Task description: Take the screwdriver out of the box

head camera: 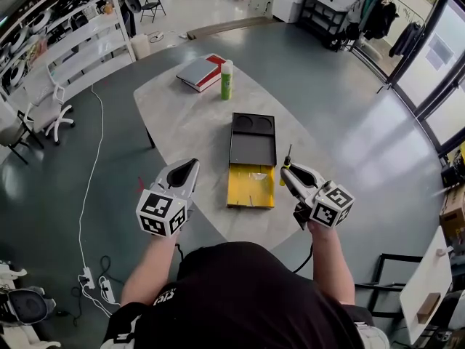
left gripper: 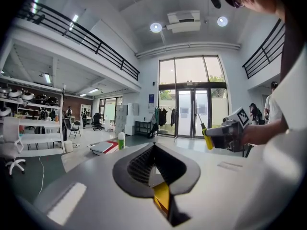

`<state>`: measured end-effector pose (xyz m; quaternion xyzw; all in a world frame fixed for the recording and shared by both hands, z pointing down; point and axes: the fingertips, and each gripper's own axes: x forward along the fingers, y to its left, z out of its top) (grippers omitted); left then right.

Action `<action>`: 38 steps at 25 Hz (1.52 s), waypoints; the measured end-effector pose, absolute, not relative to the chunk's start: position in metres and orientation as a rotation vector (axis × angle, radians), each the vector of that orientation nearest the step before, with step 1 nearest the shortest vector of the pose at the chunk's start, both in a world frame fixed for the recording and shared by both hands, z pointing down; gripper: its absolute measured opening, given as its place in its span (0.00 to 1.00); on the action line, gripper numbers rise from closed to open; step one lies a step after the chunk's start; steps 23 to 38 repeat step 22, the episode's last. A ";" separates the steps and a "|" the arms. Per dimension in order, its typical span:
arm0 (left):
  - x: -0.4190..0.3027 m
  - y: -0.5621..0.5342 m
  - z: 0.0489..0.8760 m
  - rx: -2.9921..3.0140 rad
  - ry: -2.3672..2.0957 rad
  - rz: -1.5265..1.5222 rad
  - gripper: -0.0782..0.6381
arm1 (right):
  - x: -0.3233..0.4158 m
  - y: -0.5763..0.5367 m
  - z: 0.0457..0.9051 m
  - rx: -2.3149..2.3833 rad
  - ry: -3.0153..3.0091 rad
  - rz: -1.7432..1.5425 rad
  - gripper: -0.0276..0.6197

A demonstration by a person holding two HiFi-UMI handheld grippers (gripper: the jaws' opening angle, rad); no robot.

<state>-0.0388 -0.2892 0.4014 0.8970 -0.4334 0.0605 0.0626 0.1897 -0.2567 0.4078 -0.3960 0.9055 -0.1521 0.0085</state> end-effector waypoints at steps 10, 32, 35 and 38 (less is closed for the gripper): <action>-0.042 -0.290 0.398 2.719 -1.308 0.172 0.11 | 0.179 -0.261 0.399 -1.228 2.825 -0.449 0.17; -0.048 -0.286 0.399 2.716 -1.307 0.172 0.11 | 0.169 -0.260 0.406 -1.229 2.843 -0.456 0.17; -0.048 -0.286 0.399 2.716 -1.307 0.172 0.11 | 0.169 -0.260 0.406 -1.229 2.843 -0.456 0.17; -0.048 -0.286 0.399 2.716 -1.307 0.172 0.11 | 0.169 -0.260 0.406 -1.229 2.843 -0.456 0.17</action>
